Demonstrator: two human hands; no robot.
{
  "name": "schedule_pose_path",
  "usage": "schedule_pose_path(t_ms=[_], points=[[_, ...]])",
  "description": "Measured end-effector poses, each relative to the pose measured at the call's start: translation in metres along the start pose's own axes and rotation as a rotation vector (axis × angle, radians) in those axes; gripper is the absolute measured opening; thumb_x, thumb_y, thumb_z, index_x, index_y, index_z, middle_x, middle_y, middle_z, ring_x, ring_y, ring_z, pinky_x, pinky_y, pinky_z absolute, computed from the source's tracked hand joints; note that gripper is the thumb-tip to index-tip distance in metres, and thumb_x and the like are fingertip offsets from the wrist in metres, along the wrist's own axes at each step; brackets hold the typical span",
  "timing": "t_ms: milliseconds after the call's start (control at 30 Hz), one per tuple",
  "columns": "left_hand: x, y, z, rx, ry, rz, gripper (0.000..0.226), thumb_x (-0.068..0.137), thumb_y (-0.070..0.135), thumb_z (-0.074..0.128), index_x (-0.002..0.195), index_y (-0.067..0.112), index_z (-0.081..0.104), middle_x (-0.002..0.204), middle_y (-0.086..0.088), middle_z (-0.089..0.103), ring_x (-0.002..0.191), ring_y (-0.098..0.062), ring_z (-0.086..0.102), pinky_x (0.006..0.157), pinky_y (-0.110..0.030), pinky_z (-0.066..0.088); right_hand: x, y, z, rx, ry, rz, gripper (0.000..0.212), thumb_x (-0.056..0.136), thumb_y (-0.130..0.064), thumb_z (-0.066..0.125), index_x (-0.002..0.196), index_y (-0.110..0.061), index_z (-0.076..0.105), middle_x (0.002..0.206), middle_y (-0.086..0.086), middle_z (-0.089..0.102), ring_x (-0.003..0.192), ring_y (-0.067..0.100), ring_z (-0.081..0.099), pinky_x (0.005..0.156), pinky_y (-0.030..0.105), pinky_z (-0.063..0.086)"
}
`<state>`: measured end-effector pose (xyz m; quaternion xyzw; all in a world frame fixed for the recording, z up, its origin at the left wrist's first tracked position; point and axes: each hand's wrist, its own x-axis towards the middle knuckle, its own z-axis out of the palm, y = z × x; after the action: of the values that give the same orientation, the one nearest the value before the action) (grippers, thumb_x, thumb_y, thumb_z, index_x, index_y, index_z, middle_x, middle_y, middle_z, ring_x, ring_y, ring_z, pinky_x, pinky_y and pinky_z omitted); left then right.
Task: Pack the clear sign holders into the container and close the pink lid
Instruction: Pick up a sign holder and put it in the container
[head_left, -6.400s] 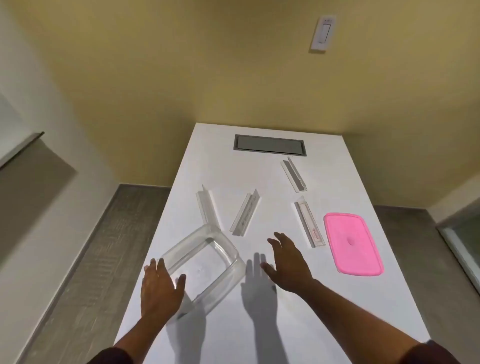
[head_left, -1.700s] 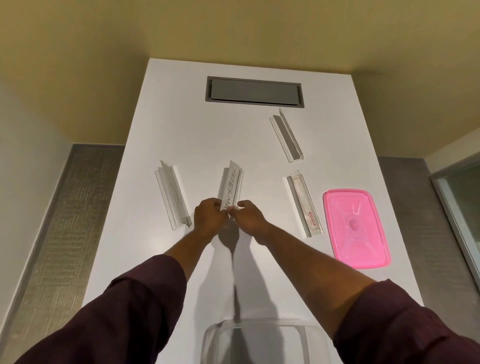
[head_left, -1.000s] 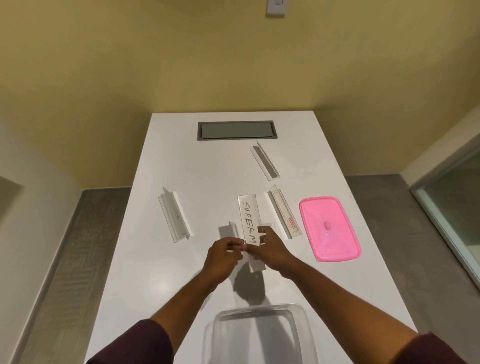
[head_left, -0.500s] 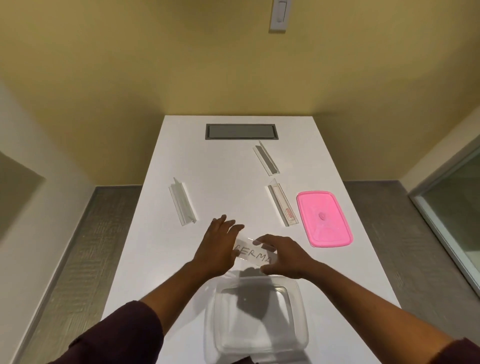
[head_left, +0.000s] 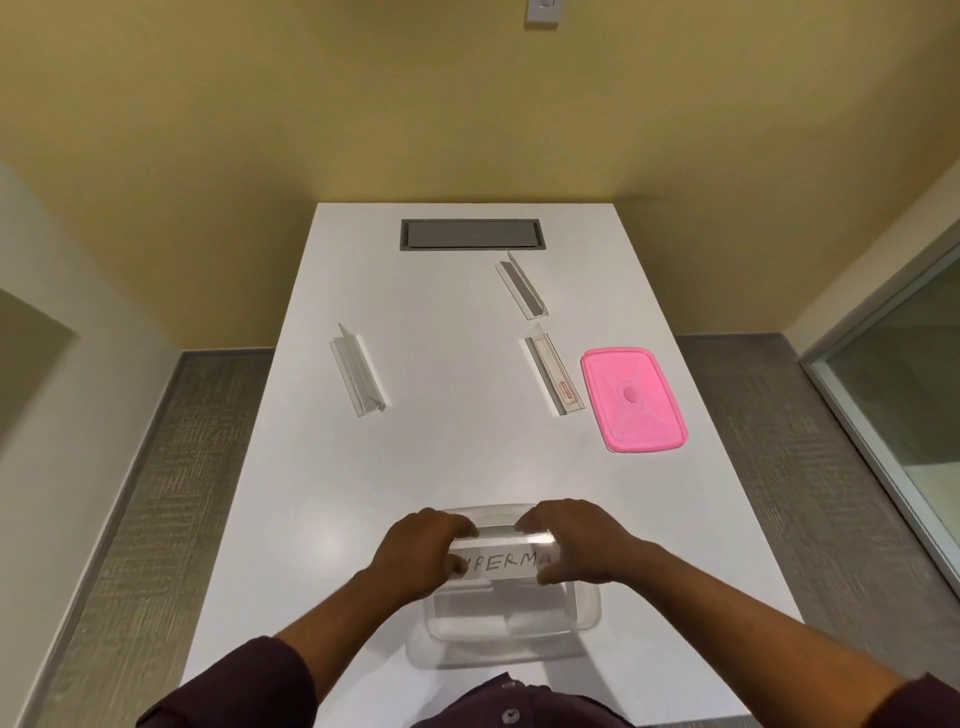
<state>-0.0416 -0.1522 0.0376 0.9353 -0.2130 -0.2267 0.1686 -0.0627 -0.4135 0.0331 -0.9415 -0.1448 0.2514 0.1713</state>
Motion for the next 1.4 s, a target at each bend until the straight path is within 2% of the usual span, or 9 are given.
schedule_pose_path(t_ms=[167,300,533,633,900,1000,1233,1400], points=[[-0.008,0.000,0.032,0.062,-0.006,-0.007,0.046,0.087,0.033,0.068,0.132,0.038,0.057,0.130,0.006,0.067,0.116,-0.021,0.062,0.094,-0.033,0.048,-0.002,-0.002,0.024,-0.066,-0.060,0.044,0.075,0.072,-0.046,0.085,0.139,-0.029,0.057,0.140,-0.008,0.061,0.128,0.019,0.054,0.102,0.034,0.044],[-0.011,-0.002,0.052,0.147,-0.031,0.035,0.043,0.094,0.025,0.058,0.135,0.034,0.053,0.127,0.000,0.068,0.119,-0.025,0.060,0.095,-0.037,0.049,-0.002,-0.002,0.040,-0.142,-0.107,0.076,0.075,0.078,-0.042,0.081,0.146,-0.031,0.051,0.143,-0.001,0.060,0.130,0.024,0.053,0.102,0.037,0.044],[-0.010,-0.005,0.065,0.287,-0.095,0.102,0.034,0.090,0.010,0.054,0.122,0.021,0.056,0.106,-0.007,0.069,0.093,-0.031,0.067,0.073,-0.042,0.051,0.000,-0.005,0.061,-0.150,-0.112,0.102,0.067,0.084,-0.035,0.076,0.146,-0.029,0.052,0.141,0.002,0.062,0.128,0.025,0.056,0.103,0.037,0.047],[-0.006,-0.003,0.068,0.332,-0.116,0.124,0.032,0.089,0.006,0.055,0.118,0.018,0.056,0.102,-0.009,0.069,0.089,-0.032,0.067,0.068,-0.041,0.048,0.000,-0.003,0.066,-0.162,-0.115,0.101,0.061,0.086,-0.034,0.071,0.144,-0.030,0.054,0.137,0.002,0.064,0.125,0.025,0.058,0.102,0.037,0.048],[-0.005,-0.002,0.074,0.389,-0.160,0.141,0.029,0.089,0.004,0.056,0.116,0.015,0.057,0.100,-0.011,0.069,0.086,-0.033,0.067,0.067,-0.040,0.045,0.005,0.000,0.077,-0.143,-0.149,0.087,0.058,0.086,-0.028,0.070,0.143,-0.026,0.056,0.139,0.000,0.061,0.127,0.023,0.055,0.105,0.037,0.046],[-0.007,-0.002,0.074,0.408,-0.171,0.160,0.028,0.088,0.003,0.055,0.114,0.014,0.057,0.100,-0.011,0.070,0.085,-0.034,0.067,0.066,-0.040,0.041,0.005,0.000,0.080,-0.141,-0.156,0.086,0.058,0.086,-0.027,0.071,0.142,-0.026,0.057,0.138,0.000,0.062,0.125,0.023,0.057,0.104,0.038,0.047],[-0.006,-0.001,0.076,0.430,-0.173,0.153,0.023,0.090,0.005,0.055,0.112,0.014,0.056,0.099,-0.010,0.070,0.085,-0.033,0.067,0.073,-0.042,0.051,0.006,0.000,0.085,-0.160,-0.144,0.091,0.058,0.086,-0.028,0.072,0.141,-0.025,0.057,0.132,0.000,0.062,0.119,0.026,0.059,0.099,0.038,0.049],[-0.006,0.000,0.076,0.441,-0.171,0.153,0.025,0.090,0.004,0.055,0.113,0.013,0.057,0.101,-0.011,0.070,0.087,-0.034,0.067,0.073,-0.042,0.049,0.006,-0.002,0.087,-0.196,-0.111,0.070,0.054,0.082,-0.026,0.075,0.134,-0.023,0.061,0.122,0.001,0.064,0.110,0.026,0.063,0.090,0.039,0.054]])
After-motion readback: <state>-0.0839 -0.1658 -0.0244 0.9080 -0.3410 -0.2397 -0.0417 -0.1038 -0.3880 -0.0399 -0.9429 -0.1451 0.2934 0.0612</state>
